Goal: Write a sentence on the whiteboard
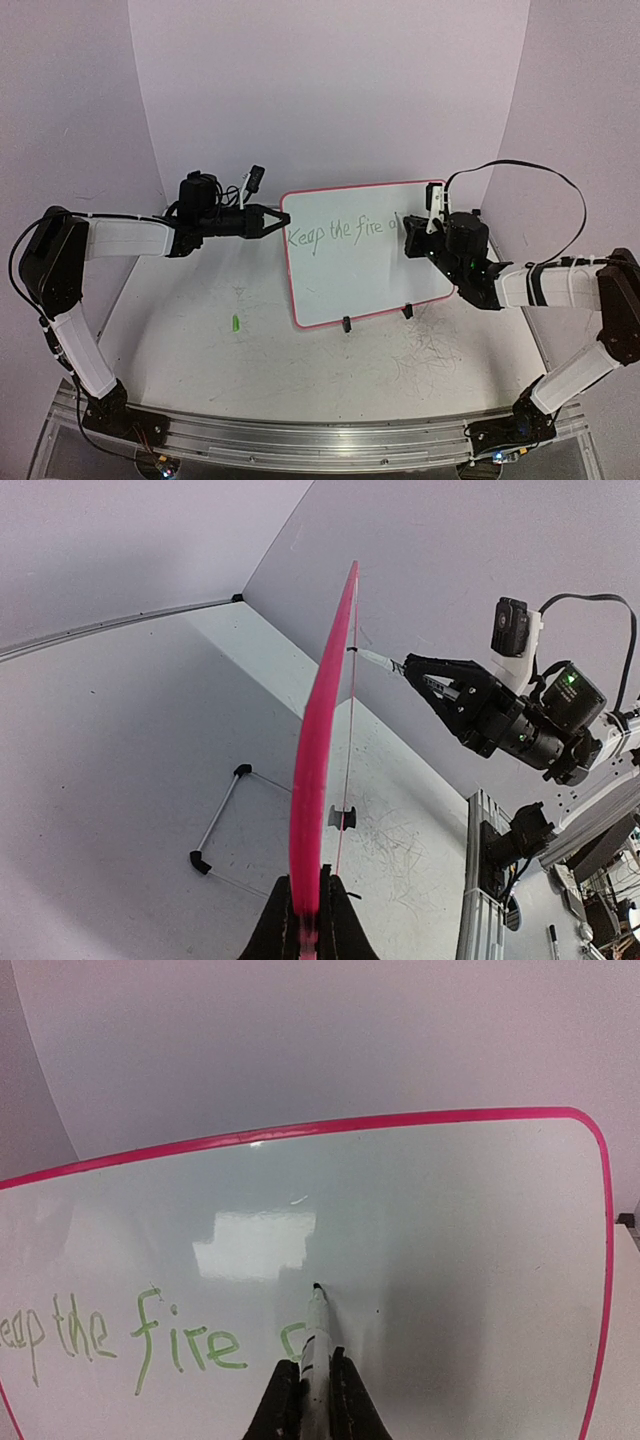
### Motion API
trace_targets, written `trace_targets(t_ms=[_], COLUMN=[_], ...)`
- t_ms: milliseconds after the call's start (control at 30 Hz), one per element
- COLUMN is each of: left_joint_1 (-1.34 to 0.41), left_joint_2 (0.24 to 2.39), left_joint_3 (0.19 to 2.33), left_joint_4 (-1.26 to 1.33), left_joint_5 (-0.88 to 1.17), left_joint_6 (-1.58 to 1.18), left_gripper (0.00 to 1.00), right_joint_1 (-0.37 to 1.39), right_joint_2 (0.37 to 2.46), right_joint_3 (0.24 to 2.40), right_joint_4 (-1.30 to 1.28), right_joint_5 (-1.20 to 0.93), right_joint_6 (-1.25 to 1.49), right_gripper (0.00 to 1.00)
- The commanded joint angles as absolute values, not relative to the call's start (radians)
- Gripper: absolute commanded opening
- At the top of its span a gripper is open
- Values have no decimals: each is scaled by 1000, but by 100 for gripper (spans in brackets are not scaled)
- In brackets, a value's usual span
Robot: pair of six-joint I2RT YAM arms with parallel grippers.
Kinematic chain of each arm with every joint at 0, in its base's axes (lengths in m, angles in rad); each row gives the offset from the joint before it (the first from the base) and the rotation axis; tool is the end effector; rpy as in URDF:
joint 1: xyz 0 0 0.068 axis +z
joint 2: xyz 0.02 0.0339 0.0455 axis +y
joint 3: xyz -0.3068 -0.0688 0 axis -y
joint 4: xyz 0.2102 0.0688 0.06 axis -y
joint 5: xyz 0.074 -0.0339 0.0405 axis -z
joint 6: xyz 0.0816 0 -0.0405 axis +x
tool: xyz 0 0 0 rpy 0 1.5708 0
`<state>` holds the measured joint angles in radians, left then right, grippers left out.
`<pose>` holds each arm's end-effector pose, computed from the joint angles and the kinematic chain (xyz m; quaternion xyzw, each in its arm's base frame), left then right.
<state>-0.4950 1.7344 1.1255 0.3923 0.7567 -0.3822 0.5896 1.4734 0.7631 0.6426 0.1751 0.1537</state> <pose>0.3315 -0.2426 0.3165 0.2719 0.7101 -0.5079 0.4048 0.2927 0.1787 0.3168 -0.0991 0.7235 0.1875 0.6569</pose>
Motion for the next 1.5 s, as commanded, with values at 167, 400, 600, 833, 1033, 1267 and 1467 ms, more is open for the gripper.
trace_targets(t_ms=[167,400,600,833,1033,1267,1467], left_joint_1=[-514,-514,-515,-516,-516,-515,-516], left_joint_2=[1704,1703,1702,1701,1703,1703,1705], left_joint_3=[1163,1164,1163,1162,1163,1164,1164], left_joint_4=[388,387,387,386,385,383,382], left_joint_5=[756,756,756,756,756,755,755], left_joint_6=[-329,-330,-329,-327,-327,-322,-321], left_gripper=[0,0,0,0,0,0,0], right_joint_1=[586,586,586,586,573,554,548], right_joint_2=[1471,1447,1431,1395,1377,1417,1457], right_joint_3=[746,693,671,666,717,765,783], right_joint_4=[630,620,612,601,625,640,651], right_joint_5=[205,180,170,174,142,149,141], right_joint_6=[170,197,211,209,202,191,186], right_gripper=[0,0,0,0,0,0,0])
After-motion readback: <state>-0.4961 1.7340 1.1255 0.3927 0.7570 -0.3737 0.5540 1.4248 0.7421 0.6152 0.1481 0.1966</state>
